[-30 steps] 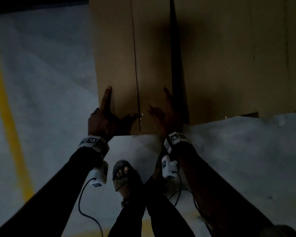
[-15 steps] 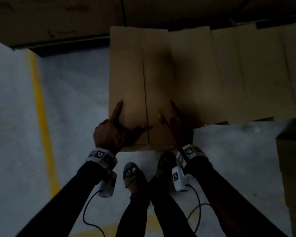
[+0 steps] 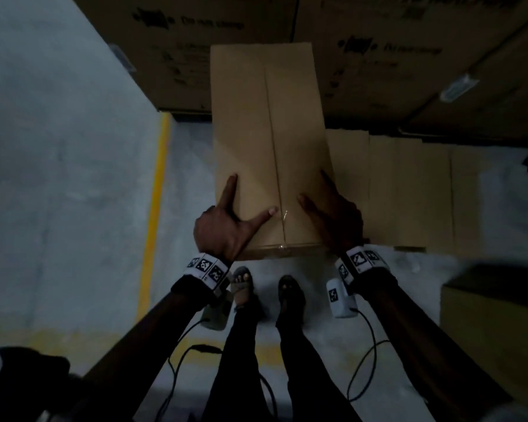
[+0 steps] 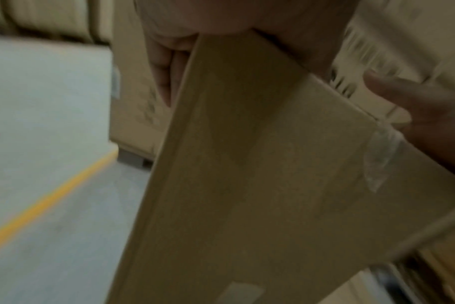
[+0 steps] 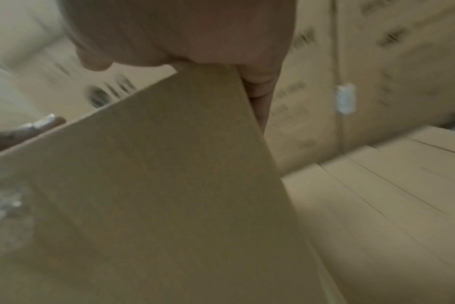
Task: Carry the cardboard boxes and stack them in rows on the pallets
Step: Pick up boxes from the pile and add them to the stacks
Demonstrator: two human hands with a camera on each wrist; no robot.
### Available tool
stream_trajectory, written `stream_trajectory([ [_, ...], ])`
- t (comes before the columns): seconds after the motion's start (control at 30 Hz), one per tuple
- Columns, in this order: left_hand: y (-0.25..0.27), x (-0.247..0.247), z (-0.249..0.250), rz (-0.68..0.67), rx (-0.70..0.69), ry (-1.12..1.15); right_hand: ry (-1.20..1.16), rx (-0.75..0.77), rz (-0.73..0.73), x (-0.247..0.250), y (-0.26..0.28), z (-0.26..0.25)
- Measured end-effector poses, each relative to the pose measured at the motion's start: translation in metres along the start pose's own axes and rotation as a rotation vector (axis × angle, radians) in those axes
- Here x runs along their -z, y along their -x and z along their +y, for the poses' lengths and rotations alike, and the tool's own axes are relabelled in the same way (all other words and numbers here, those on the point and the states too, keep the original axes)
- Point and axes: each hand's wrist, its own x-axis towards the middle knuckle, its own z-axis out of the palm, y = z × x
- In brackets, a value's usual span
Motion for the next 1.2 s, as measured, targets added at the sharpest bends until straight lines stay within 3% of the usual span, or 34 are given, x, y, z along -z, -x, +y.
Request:
stream_trajectory([
  [0.27,0.086,0.109,0.021,0.273,0.152,0.085,0.048,0.414,-0.004,0.071,0.060,-0.087],
  [0.53,0.143,0.180,-0.016,0.523,0.339,0.173,0.085,0.751,-0.090,0.060,0.095,-0.177],
  [0.8,0.175,0.227,-0.110,0.686,0.591,0.202,0.235,1.013,-0.243,-0.021,0.127,-0.299],
  [1.2,0.219,0.325,-0.341,0.858,0.918,0.214,0.408,1.321,-0.396,-0.229,0.237,-0.508],
])
